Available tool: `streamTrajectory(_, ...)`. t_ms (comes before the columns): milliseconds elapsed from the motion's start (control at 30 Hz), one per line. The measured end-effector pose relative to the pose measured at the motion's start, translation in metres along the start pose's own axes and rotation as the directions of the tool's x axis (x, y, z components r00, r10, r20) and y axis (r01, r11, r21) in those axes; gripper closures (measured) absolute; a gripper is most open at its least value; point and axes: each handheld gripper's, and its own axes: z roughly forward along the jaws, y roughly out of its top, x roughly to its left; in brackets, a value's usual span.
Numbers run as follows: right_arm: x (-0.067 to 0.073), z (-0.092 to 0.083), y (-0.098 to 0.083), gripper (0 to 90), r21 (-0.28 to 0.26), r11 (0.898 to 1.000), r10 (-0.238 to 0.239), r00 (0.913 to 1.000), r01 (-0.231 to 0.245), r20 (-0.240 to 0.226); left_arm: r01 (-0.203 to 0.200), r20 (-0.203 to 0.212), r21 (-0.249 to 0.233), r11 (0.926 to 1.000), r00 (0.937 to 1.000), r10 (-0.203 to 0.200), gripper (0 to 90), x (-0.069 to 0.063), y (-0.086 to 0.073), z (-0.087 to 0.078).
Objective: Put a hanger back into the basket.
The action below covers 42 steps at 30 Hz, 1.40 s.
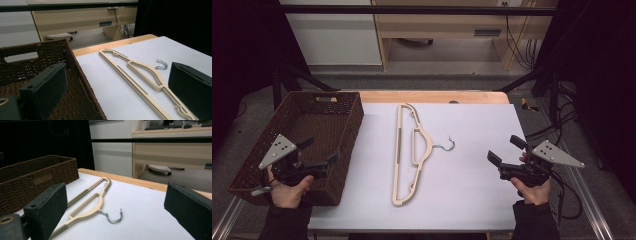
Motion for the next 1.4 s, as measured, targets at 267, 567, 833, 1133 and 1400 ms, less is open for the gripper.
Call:
streamTrajectory(267,0.003,0.005,0.0,8.3,0.033,0.999,-0.015,0.9998,0.014,0.011,-0.015,0.024,0.022,0.9996,0.9996,0.014,2.1,-0.011,-0.003,0.008)
streamTrajectory(567,0.013,0.041,-0.007,12.2,0.137,0.988,-0.073,0.9967,0.077,-0.035,-0.03,0.05,0.032,0.9991,0.9983,0.028,2.3,-0.024,-0.003,0.015)
streamTrajectory(833,0.017,0.079,-0.014,14.0,0.203,0.972,-0.103,0.9918,0.116,-0.076,-0.04,0.073,0.062,0.9973,0.9967,0.036,2.4,-0.031,-0.01,0.026)
streamTrajectory(1133,0.022,0.119,-0.022,18.1,0.285,0.946,-0.13,0.9862,0.154,-0.103,-0.058,0.106,0.074,0.9956,0.9931,0.05,2.8,-0.034,-0.013,0.03)
streamTrajectory(1400,0.012,0.165,-0.034,24.7,0.385,0.908,-0.141,0.9861,0.164,-0.088,-0.057,0.099,0.067,0.9961,0.9939,0.05,3.1,-0.028,-0.011,0.025)
